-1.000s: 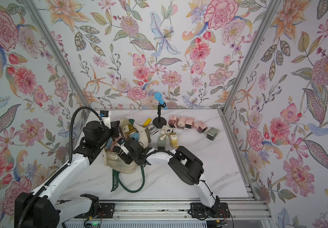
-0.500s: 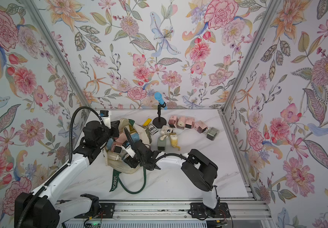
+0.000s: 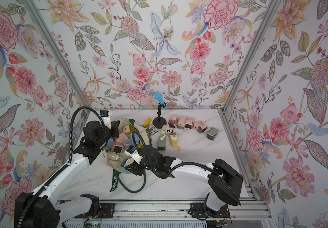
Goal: Take out the pencil sharpeners from the tote bags
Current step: Place the pencil sharpener at the center of the board.
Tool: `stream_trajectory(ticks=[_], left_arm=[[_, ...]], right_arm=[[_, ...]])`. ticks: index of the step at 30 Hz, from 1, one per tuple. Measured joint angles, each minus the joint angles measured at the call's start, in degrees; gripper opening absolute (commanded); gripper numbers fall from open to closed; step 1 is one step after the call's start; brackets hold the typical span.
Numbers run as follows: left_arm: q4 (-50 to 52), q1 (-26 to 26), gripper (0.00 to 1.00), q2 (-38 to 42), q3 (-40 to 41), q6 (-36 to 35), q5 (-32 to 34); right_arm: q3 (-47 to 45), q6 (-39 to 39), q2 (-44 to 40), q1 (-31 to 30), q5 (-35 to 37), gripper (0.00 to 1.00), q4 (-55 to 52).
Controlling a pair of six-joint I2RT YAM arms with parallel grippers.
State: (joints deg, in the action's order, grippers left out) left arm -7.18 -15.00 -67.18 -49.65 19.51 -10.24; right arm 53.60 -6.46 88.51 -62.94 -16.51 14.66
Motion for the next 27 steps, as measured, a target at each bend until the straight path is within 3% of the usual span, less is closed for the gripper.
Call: stream_trajectory(ticks=[14,19,27], left_arm=[[0.0,0.0,0.00,0.0,0.0,0.0,0.0],[0.1,0.0,0.00,0.0,0.0,0.0,0.2],[0.7,0.0,0.00,0.6,0.0,-0.2,0.2]], right_arm=[[-13.7,-0.7,-22.8,3.6,-0.9,0.44,3.6],[-15.2,-1.0,-29.6,7.1,6.1,0.43,0.7],[-15.8,-5.0,-28.5,23.3,23.3,0.41,-7.1]])
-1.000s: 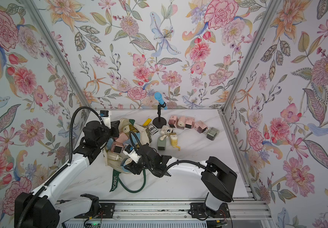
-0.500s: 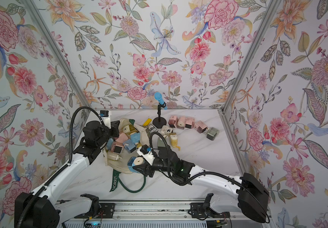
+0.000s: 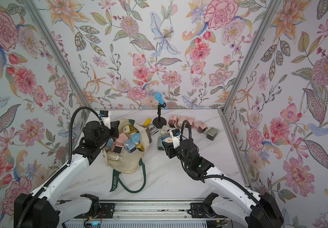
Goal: Take out the pencil sharpeners from the tote bags
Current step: Place the pencil sharpener at the center of the board.
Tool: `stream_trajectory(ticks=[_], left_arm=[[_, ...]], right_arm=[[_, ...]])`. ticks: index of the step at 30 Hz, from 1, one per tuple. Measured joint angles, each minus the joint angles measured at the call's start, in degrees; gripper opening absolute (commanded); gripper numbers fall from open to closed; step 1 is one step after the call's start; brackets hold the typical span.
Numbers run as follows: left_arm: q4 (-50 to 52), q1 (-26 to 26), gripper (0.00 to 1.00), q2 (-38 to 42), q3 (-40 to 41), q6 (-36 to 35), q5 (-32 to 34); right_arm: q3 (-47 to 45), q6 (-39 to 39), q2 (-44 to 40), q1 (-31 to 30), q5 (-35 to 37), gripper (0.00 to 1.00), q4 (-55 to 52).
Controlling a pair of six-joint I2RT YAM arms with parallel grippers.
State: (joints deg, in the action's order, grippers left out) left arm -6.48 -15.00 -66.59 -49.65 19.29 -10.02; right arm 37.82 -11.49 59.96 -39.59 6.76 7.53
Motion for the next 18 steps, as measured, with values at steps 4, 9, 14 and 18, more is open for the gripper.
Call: stream_trajectory(ticks=[4,9,14,18], left_arm=[[0.0,0.0,0.00,0.1,0.0,0.0,0.0],[0.1,0.0,0.00,0.1,0.0,0.0,0.0],[0.1,0.0,0.00,0.1,0.0,0.0,0.0],[0.2,0.0,0.00,0.2,0.0,0.0,0.0]], right_arm=[[-0.8,-1.9,2.9,6.5,5.7,0.41,-2.8],[-0.7,-3.0,8.9,11.1,9.2,0.41,-3.8],[2.1,-3.3,17.9,14.8,8.6,0.41,-3.8],[6.4,-3.3,25.3,17.1,7.3,0.41,-2.3]])
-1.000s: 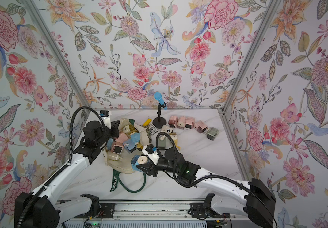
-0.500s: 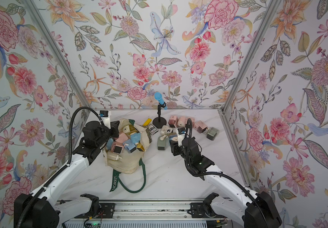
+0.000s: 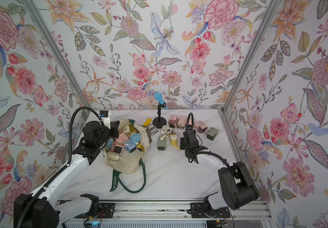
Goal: Take out the pencil sharpeners from the tote bags
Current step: Place the pencil sharpener at the center of the board.
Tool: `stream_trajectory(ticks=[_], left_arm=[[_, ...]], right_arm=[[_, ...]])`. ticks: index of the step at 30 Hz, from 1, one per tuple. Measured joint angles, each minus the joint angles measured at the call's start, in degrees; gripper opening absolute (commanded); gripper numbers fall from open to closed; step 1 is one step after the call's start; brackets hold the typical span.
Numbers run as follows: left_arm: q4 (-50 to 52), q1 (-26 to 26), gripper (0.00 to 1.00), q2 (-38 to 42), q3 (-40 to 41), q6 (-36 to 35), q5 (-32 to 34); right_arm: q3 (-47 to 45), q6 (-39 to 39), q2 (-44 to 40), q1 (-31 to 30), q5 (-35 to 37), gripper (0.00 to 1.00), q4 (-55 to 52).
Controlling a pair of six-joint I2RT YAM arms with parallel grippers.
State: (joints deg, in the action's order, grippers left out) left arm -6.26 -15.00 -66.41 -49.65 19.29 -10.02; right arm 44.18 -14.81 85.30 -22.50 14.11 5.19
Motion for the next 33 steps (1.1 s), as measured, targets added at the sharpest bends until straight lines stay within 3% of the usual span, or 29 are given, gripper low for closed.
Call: stream_trajectory(ticks=[15,24,33], left_arm=[[1.1,-0.1,0.00,1.4,0.0,-0.4,0.7],[5.0,-7.2,0.00,1.8,-0.9,-2.4,6.9],[6.8,-8.6,0.00,-1.2,-3.8,-3.0,9.0]], right_arm=[[12.0,1.9,18.4,1.0,-4.9,0.46,7.8],[12.8,2.6,19.6,0.9,-5.7,0.73,9.2],[11.8,2.8,19.2,0.8,-5.7,0.84,9.7]])
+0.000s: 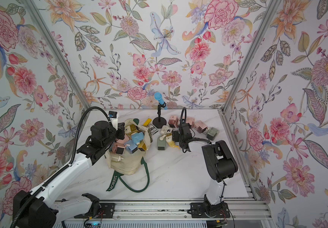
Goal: Take out the pencil sharpeners from the tote bags
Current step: Place the pencil sharpener at the center of the board.
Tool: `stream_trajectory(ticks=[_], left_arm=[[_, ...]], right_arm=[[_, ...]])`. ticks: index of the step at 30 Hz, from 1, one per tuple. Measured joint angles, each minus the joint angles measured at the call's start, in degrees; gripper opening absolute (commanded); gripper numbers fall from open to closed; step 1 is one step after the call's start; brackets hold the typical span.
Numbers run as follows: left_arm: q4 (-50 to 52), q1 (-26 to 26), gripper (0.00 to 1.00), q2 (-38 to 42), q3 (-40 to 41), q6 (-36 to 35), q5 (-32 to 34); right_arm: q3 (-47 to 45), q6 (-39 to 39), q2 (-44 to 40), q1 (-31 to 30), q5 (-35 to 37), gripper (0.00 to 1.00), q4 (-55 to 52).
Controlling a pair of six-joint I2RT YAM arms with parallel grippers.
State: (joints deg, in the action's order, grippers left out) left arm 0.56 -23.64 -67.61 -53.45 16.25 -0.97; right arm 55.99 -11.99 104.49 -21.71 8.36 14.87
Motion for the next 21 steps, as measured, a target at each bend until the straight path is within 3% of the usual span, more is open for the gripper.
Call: stream_trajectory(ticks=[10,21], left_arm=[[2.6,0.0,0.00,0.8,-0.6,-1.8,0.5],[3.7,0.0,0.00,4.7,1.5,-2.9,0.8]], right_arm=[[-1.1,0.8,-1.7,-0.8,0.0,0.90,0.0],[-6.9,1.3,-12.8,-3.6,0.5,0.91,0.9]])
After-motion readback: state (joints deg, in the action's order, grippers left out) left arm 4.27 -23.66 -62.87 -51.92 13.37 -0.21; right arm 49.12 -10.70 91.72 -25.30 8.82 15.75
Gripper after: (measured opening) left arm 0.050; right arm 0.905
